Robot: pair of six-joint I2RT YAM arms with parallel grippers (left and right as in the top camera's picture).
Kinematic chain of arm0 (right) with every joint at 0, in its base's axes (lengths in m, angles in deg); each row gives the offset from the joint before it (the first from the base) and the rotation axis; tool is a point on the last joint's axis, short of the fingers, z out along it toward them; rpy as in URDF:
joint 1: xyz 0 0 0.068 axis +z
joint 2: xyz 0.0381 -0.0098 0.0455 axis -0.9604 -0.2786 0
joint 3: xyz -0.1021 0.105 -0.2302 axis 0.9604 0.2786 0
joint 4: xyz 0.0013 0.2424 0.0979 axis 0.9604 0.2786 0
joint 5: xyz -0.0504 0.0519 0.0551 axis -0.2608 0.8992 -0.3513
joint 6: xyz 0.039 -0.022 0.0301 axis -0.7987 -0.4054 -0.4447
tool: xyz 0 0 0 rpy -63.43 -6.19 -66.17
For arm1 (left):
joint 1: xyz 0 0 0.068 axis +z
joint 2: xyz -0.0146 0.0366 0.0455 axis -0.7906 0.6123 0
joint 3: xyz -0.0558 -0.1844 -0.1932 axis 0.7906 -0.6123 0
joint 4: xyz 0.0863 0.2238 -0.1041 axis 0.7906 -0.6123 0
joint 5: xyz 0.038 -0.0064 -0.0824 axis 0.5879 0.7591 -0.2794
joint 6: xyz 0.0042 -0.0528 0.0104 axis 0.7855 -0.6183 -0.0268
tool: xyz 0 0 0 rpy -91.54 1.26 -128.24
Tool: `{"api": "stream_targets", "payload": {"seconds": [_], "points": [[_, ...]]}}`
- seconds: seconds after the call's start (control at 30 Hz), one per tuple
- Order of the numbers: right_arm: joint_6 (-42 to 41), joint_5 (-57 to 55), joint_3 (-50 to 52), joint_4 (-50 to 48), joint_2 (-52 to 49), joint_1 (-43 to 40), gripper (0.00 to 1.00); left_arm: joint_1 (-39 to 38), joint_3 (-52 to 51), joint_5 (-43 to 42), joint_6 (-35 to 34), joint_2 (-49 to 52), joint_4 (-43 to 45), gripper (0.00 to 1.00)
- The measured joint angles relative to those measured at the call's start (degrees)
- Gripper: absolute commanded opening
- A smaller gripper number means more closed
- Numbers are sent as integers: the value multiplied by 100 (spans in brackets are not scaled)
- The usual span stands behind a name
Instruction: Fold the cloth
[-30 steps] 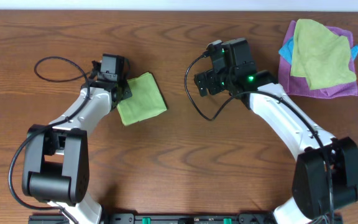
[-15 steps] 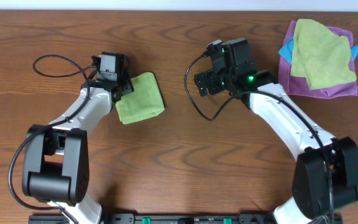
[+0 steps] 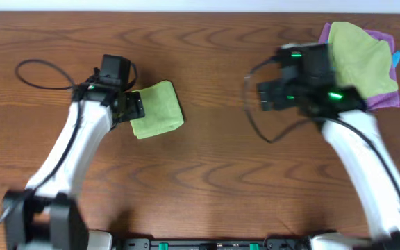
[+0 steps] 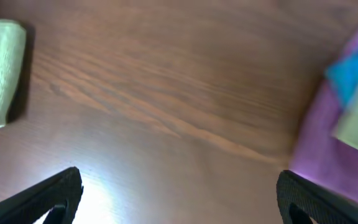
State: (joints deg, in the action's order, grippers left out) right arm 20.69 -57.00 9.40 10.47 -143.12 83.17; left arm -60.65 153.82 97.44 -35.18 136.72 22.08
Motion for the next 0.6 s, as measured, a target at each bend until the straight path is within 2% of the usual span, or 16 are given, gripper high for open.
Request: {"api": "stream_targets", "payload": {"seconds": [0.13,0.27,0.33,0.4,0.6], "points": [[188,643,227,79,927,-1064,99,0,15,0,146,-673,-385,95],[249,944,1172,17,2149,-1899,99,0,24,2,260,-1023,-568,95],[264,1069,1659,2,2739,-2140,99,0,28,0,282,-1097,-614,95],[214,1322,2367,2,3738,-2347,99,0,28,0,297,-1106,-610,95],[-173,1565,3445,236,5519,-2428,99,0,28,0,302,-1106,-566,95]]}}
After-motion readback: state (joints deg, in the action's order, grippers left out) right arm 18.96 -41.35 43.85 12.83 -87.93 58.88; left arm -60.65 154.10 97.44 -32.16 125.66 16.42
